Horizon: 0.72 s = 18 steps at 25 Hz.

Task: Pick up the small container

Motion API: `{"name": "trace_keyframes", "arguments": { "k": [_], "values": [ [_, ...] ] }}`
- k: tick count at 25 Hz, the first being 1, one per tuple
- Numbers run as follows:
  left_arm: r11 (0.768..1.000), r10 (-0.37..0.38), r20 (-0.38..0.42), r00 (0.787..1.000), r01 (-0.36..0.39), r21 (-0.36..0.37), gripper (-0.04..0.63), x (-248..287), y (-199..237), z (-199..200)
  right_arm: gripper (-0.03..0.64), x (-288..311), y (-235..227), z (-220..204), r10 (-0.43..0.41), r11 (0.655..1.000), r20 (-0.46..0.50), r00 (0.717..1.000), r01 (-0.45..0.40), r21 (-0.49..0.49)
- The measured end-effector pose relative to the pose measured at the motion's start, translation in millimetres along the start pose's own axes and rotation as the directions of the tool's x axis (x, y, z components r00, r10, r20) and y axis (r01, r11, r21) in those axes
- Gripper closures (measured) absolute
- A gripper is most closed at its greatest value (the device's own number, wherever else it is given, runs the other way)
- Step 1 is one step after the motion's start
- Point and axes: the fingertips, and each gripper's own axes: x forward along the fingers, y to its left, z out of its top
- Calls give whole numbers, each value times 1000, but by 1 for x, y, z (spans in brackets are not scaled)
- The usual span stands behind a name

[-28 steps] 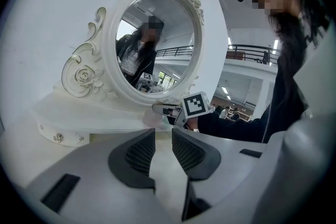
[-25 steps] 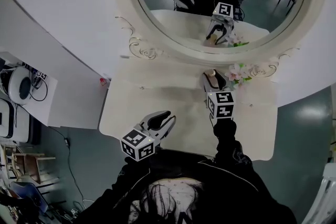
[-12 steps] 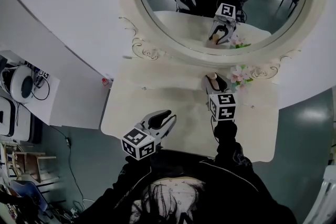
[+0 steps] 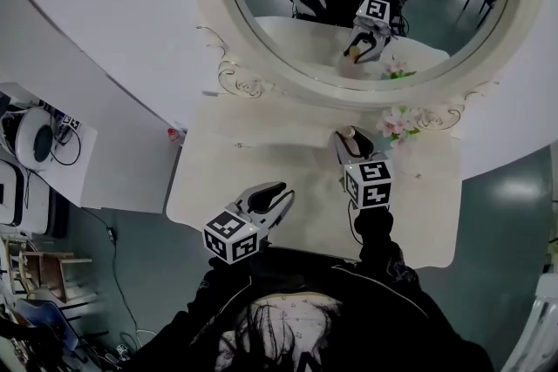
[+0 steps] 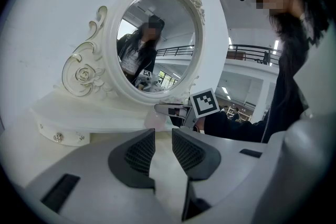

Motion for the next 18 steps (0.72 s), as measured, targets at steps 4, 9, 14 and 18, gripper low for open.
{"name": "trace_keyframes", "arguments": {
  "k": [4, 9, 14, 18],
  "values": [
    [1000, -1, -3, 1000, 1, -6, 514, 0, 1, -2, 468, -6, 14, 5, 34, 999, 5, 999, -34, -6],
    [1000, -8, -4, 1000, 8, -12, 514, 1, 1, -4, 468, -16, 34, 8, 78, 997, 10, 997, -78, -8],
    [999, -33, -17, 999, 33, -17, 505, 0, 1, -8, 468, -25, 54, 12, 106, 994, 15, 994, -106, -2],
    [995, -87, -32, 996, 86, -41, 489, -1, 0, -12, 468, -32, 67, 20, 108, 994, 28, 994, -108, -3]
  ]
}}
